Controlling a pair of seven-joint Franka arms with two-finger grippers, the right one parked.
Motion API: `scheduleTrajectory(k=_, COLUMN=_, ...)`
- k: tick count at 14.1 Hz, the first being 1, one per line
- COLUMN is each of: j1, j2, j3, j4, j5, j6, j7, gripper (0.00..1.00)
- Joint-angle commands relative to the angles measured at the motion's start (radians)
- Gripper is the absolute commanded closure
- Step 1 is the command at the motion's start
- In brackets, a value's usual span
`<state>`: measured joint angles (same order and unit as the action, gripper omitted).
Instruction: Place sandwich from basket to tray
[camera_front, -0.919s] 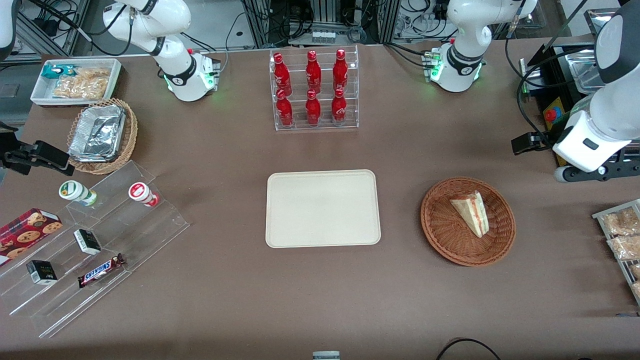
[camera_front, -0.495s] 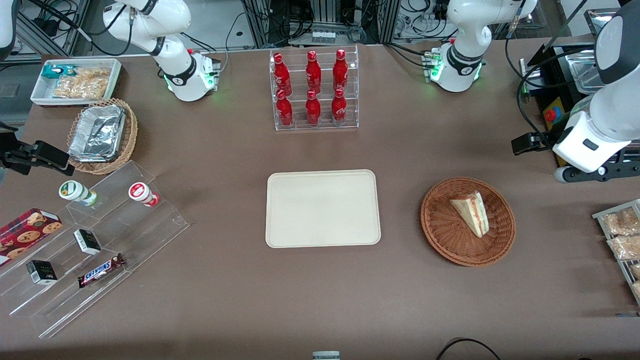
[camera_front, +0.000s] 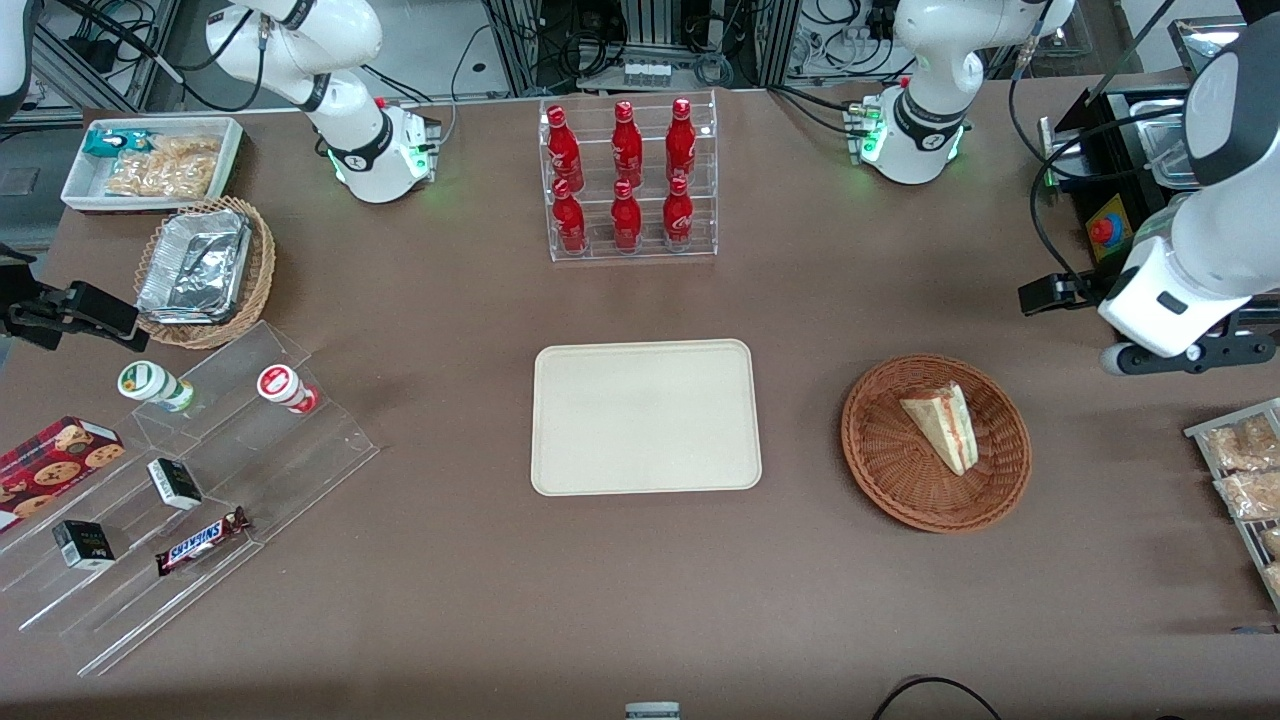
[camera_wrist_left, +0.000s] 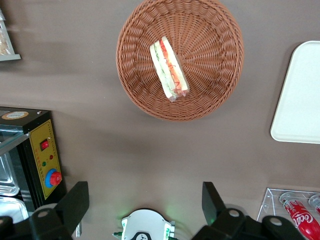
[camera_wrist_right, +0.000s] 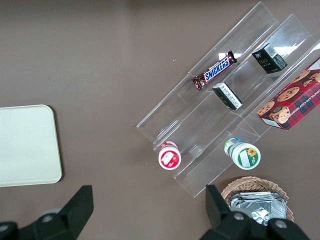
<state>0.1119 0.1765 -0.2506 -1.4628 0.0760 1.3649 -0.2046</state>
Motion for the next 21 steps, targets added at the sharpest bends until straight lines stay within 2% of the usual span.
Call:
scheduleTrajectory(k=1, j1=0.000, j2=0.056, j3=0.002, j4=0.015, j5=0.010, j6=-0.007, j7=-0.006, gripper=0.00)
scheduleTrajectory(k=4, j1=-0.001, j2=0.127, j3=0.014, j4=0.013, j5=0.008, j6=0.029, j7=-0.056, gripper=0.00)
scheduleTrajectory(k=7, j1=-0.001, j2=0.211, j3=0.016, j4=-0.002, j5=0.010, j6=0.126, j7=-0.338, gripper=0.00)
scheduleTrajectory(k=12, j1=-0.001, j2=0.213, j3=0.016, j4=-0.310, j5=0.004, j6=0.507, j7=-0.383, gripper=0.00)
scheduleTrajectory(k=16, j1=-0.003, j2=0.273, j3=0.014, j4=-0.323, j5=-0.002, j6=0.606, j7=-0.444, gripper=0.00)
scheduleTrajectory(k=21, j1=-0.001, j2=0.322, j3=0.021, j4=-0.347, j5=-0.005, j6=0.635, j7=-0.446, gripper=0.00)
